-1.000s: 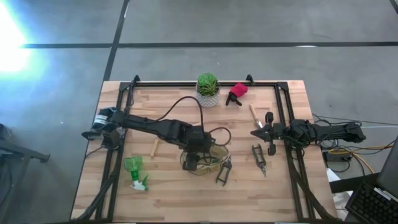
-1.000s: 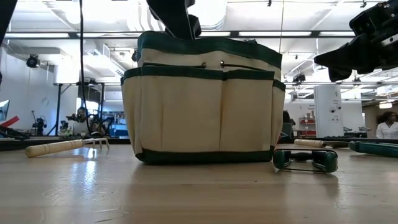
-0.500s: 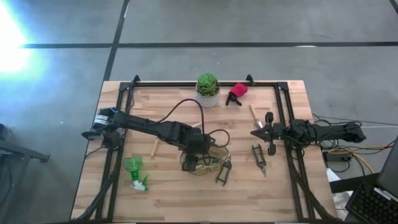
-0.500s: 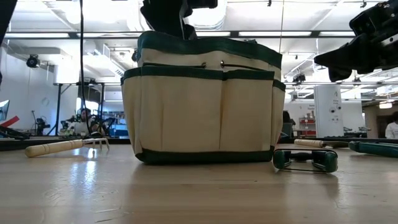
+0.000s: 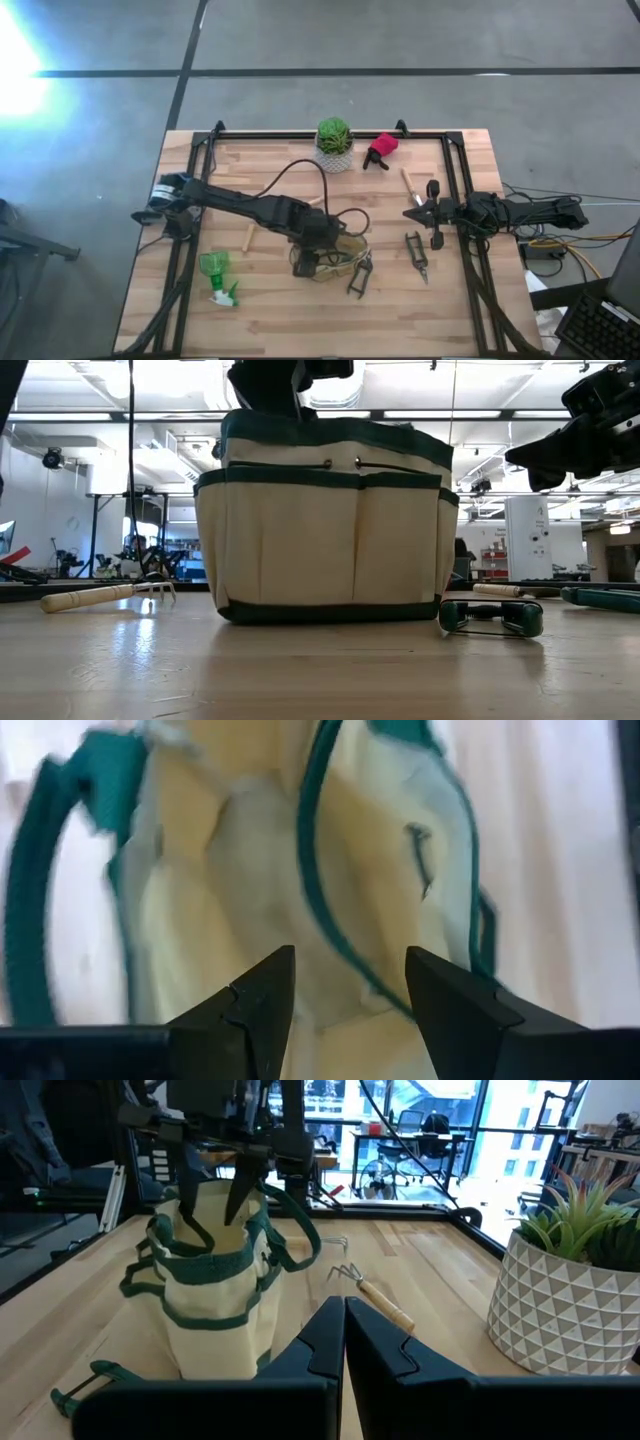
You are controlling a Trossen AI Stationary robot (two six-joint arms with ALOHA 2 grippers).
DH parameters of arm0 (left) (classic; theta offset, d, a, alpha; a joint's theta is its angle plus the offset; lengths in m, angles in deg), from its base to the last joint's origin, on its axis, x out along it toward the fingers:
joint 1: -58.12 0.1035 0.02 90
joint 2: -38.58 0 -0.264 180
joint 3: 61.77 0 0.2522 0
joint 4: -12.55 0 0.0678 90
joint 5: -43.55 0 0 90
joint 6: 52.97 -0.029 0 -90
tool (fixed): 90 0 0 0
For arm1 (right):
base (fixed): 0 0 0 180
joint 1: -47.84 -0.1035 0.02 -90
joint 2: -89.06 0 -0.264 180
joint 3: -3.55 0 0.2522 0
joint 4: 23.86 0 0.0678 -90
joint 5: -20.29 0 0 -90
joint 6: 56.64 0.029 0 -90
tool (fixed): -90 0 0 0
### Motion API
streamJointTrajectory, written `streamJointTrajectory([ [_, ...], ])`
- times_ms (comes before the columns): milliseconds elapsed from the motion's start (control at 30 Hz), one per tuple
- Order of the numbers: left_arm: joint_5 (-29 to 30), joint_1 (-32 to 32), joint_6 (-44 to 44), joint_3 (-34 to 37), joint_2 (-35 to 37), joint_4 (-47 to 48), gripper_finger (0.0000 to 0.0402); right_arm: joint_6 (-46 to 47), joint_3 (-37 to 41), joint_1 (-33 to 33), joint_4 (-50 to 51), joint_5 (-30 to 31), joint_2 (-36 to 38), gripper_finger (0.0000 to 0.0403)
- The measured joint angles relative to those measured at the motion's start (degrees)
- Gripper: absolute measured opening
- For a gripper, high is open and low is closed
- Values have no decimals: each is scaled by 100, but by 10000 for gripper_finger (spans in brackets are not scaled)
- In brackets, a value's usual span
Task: Pick & Place Garden tools in Gardening bag
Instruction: Move the white gardening bag to the center of the table
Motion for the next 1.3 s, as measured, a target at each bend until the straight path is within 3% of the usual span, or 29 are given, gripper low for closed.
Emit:
streamJointTrajectory([
  [100, -308, 9, 27, 62, -88, -128, 193, 0, 0, -1, -1, -2, 0, 8],
  [567, -340, 83, 24, 294, -159, -380, 180, 0, 1, -2, -1, -1, 0, 8],
  [733, -343, 88, -11, 296, -168, -402, 139, 0, 0, 0, 0, -1, 0, 8],
  [1000, -346, 88, -237, 296, -168, -399, 13, 0, 0, -1, -1, 0, 0, 8],
  [1300, -346, 88, -259, 274, -152, -387, 5, 0, 0, 0, 0, -2, 0, 8],
])
